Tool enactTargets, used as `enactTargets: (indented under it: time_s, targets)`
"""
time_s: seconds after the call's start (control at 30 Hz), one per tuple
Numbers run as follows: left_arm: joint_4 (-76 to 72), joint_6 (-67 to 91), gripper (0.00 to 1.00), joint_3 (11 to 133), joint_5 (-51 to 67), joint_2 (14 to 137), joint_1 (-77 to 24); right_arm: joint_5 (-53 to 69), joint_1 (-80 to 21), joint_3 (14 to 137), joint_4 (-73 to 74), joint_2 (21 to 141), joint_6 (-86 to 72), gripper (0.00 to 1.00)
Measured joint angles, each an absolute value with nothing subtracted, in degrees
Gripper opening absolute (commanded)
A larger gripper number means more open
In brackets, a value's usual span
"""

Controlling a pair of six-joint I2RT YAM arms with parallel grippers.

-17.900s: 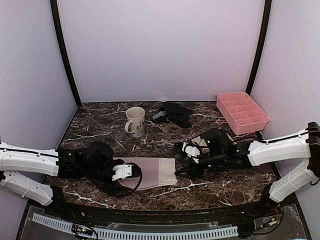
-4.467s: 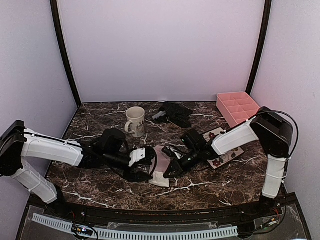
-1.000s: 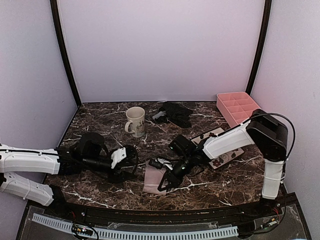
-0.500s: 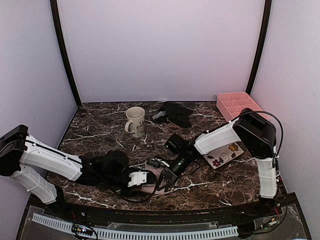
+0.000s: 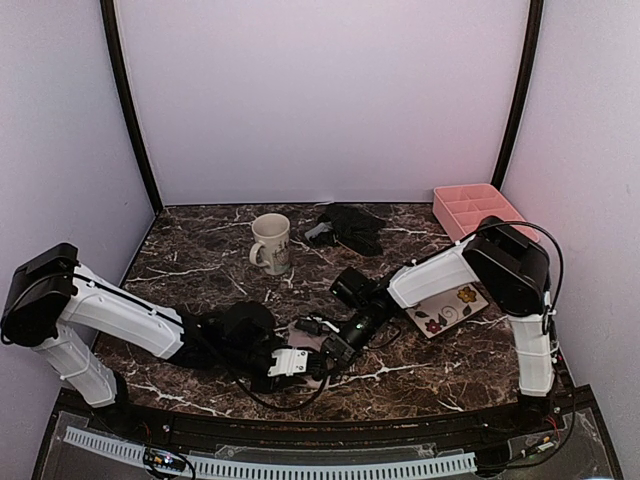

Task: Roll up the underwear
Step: Roll the underwear at the center of the board.

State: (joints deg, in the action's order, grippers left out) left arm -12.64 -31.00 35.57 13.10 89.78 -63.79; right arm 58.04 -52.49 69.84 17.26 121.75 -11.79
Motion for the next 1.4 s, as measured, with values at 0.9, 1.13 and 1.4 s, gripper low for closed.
enactTargets:
  time_s: [0.9, 1.13, 1.4]
  targets:
    - [4.6, -13.91, 0.01, 51.03, 62.52, 111.61, -44.27, 23.49, -63.92, 42.96, -5.26, 86.78, 4.21, 0.46]
    - [9.91, -15.05, 0.01, 54.81, 68.58, 116.11, -42.46, 16.97, -68.55, 43.18, -7.92, 92.2, 13.21, 0.45]
    - [13.21, -16.56, 0.01, 56.38, 69.58, 117.1, -41.91, 12.19, -69.49, 44.66, -9.74, 98.78, 19.64, 0.45]
